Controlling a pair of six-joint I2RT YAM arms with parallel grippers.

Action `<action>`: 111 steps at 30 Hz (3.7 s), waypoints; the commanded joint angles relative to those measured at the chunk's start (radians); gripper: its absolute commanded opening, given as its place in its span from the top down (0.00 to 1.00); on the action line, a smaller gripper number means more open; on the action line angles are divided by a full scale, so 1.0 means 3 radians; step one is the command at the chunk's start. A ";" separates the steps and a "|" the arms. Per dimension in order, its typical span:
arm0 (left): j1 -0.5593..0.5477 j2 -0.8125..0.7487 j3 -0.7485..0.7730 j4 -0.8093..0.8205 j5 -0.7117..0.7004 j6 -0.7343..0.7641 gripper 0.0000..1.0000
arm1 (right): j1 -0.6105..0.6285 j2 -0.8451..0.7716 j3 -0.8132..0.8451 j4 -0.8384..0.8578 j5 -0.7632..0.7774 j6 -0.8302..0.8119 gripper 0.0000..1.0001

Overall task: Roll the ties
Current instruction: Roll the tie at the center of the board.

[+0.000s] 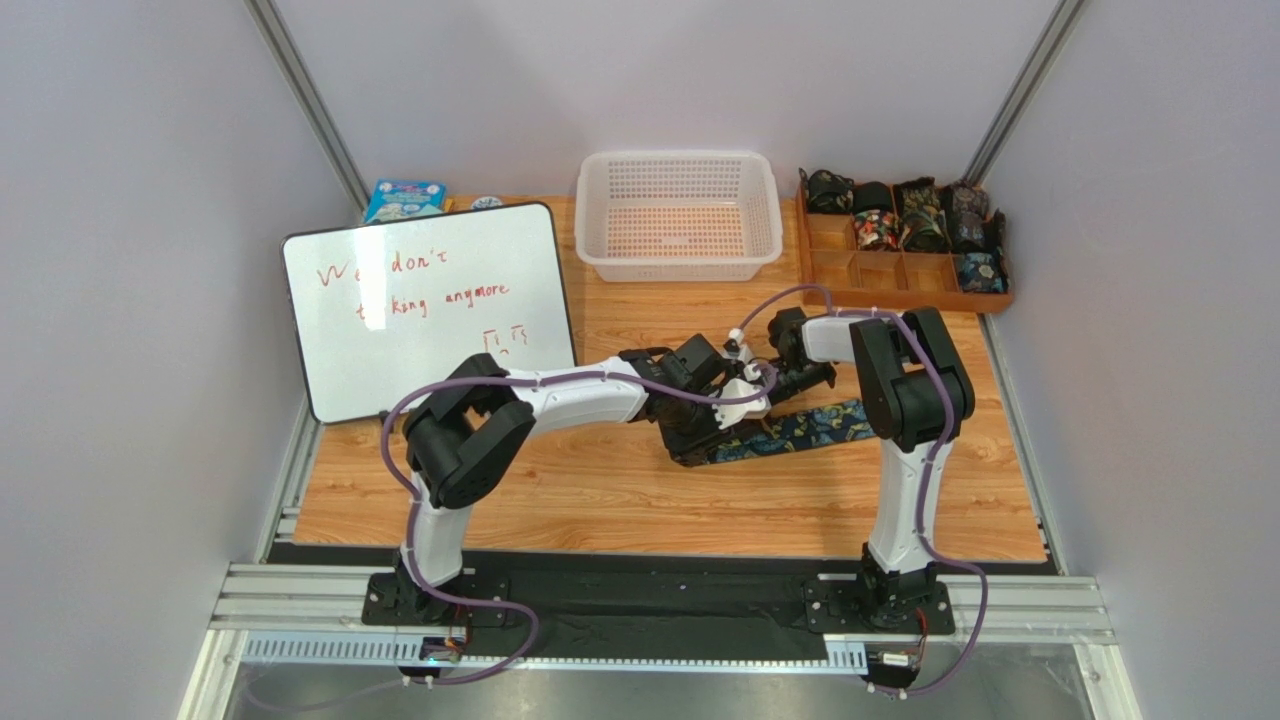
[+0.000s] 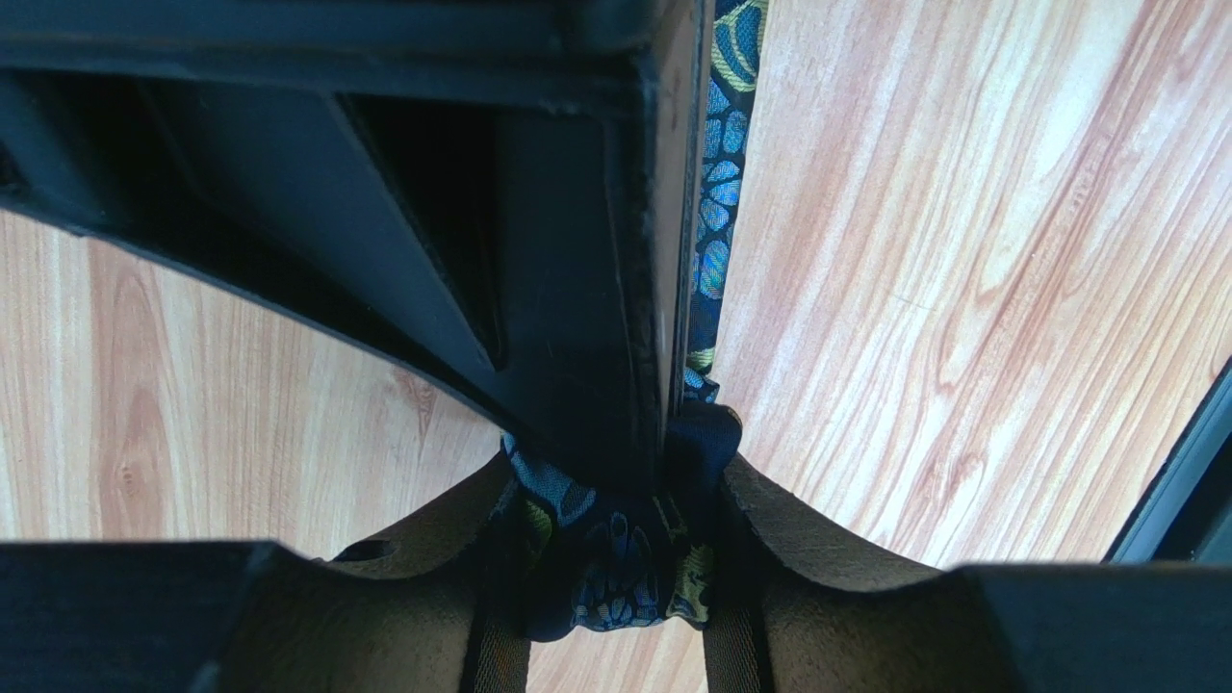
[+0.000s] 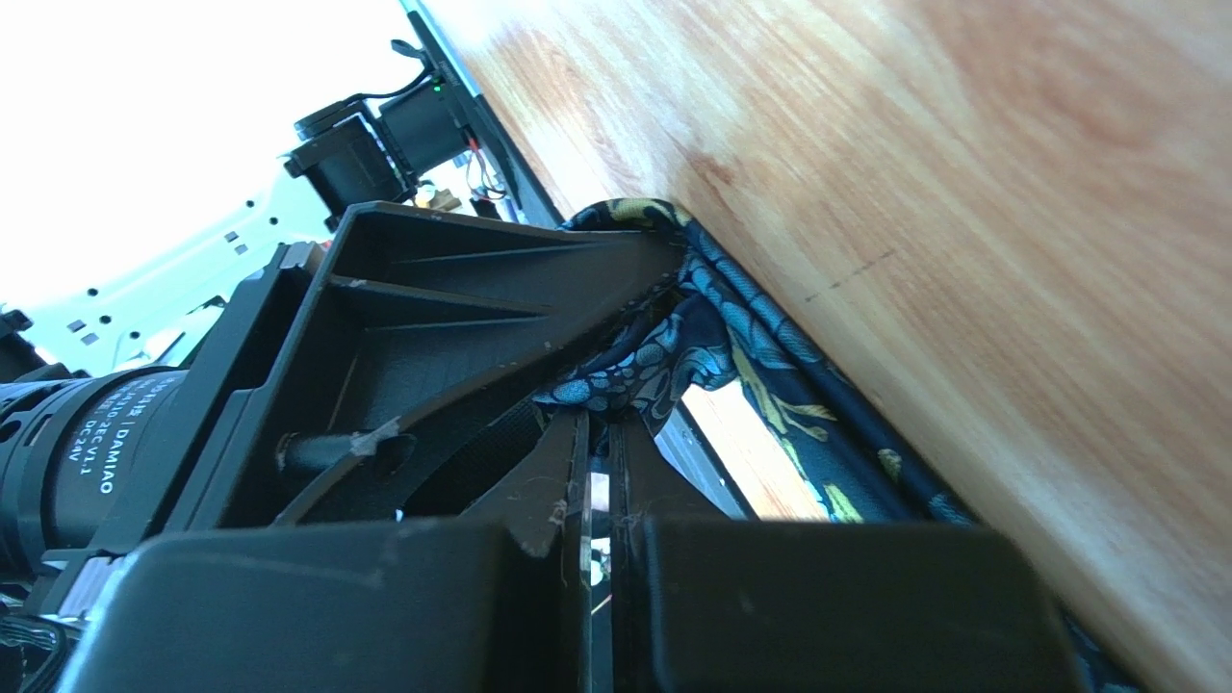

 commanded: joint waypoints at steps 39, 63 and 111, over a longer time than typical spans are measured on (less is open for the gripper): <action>0.0057 -0.1252 -0.1746 0.2585 0.0285 -0.0650 0.07 | -0.0189 0.0124 -0.0018 -0.0114 0.1837 -0.0026 1.00; -0.0122 -0.0398 -0.1466 0.2771 -0.0090 -0.0140 0.82 | -0.0189 0.0374 -0.0013 -0.0093 0.1296 -0.0015 1.00; 0.0179 0.0190 0.0043 -0.0252 0.0335 0.0832 0.95 | -0.0374 0.0007 0.0602 -0.0678 0.0278 -0.0221 0.73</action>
